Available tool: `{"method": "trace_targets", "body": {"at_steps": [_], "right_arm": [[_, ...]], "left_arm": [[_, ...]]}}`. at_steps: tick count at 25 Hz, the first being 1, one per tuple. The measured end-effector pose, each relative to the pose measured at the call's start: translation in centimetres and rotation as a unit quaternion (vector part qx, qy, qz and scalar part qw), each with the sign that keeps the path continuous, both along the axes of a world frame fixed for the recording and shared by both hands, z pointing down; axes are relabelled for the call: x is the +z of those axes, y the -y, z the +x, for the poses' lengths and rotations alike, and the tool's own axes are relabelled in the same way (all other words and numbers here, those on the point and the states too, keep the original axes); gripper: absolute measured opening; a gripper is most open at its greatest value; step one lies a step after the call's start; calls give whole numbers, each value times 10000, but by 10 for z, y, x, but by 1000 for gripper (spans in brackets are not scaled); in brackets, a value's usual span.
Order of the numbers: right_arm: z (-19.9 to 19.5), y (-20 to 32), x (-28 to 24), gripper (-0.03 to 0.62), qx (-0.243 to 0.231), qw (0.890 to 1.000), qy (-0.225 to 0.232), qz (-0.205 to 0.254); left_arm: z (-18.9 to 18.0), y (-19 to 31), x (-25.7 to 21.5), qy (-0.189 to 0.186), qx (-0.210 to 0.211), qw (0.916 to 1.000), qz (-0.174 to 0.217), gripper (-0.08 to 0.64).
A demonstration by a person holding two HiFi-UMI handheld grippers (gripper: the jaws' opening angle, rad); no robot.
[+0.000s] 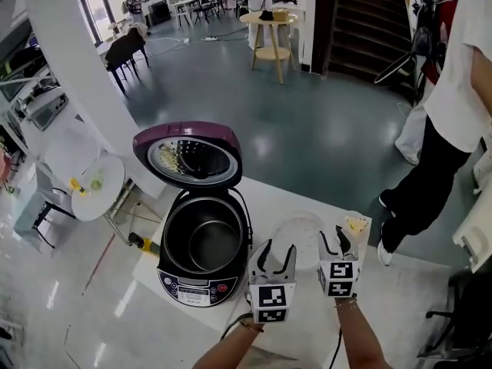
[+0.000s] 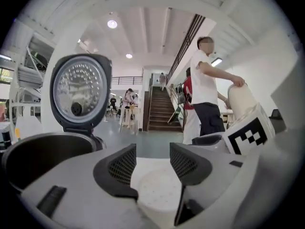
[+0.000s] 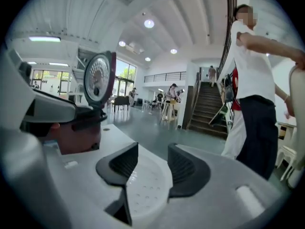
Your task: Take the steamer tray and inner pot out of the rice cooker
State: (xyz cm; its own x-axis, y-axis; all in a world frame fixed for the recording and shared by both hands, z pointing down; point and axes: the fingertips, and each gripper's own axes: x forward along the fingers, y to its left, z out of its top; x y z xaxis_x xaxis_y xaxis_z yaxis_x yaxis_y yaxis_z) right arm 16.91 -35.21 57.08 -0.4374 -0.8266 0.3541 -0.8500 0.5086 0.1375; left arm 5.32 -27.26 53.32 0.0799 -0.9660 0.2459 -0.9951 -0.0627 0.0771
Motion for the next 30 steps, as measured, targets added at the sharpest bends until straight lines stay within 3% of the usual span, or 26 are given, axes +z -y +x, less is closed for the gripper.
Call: {"method": "trace_targets", "body": {"at_steps": [5, 7, 9, 11, 14, 20, 25, 27, 30], "right_arm": [[-23, -67, -101, 144, -351, 9928, 941, 657], [-34, -81, -121, 135, -536, 9887, 1192, 739], [-53, -90, -134, 60, -739, 9845, 1390, 774], [-76, -102, -146, 37, -883, 9818, 1455, 845], [-109, -111, -150, 37, -1008, 9819, 1330, 897], [-174, -102, -122, 37, -1053, 9896, 859, 462], [-215, -95, -95, 37, -1053, 9935, 443, -13], [-229, -93, -84, 43, -1081, 9938, 194, -177], [-249, -88, -70, 66, -1121, 9925, -319, -356]], "left_arm": [[-47, -68, -74, -454, -214, 9971, 575, 201], [-70, -85, -90, -424, -477, 9954, 717, 201], [-99, -100, -103, -366, -763, 9928, 846, 186], [-136, -115, -109, -128, -1070, 9909, 808, 168], [-192, -130, -101, 204, -1470, 9876, 513, 161], [-285, -134, -77, 87, -1557, 9877, -99, 82], [-330, -122, -42, 397, -1198, 9881, -876, 46], [-338, -114, -23, 646, -837, 9865, -1249, 46], [-343, -96, -4, 739, -290, 9855, -1499, 46]]}}
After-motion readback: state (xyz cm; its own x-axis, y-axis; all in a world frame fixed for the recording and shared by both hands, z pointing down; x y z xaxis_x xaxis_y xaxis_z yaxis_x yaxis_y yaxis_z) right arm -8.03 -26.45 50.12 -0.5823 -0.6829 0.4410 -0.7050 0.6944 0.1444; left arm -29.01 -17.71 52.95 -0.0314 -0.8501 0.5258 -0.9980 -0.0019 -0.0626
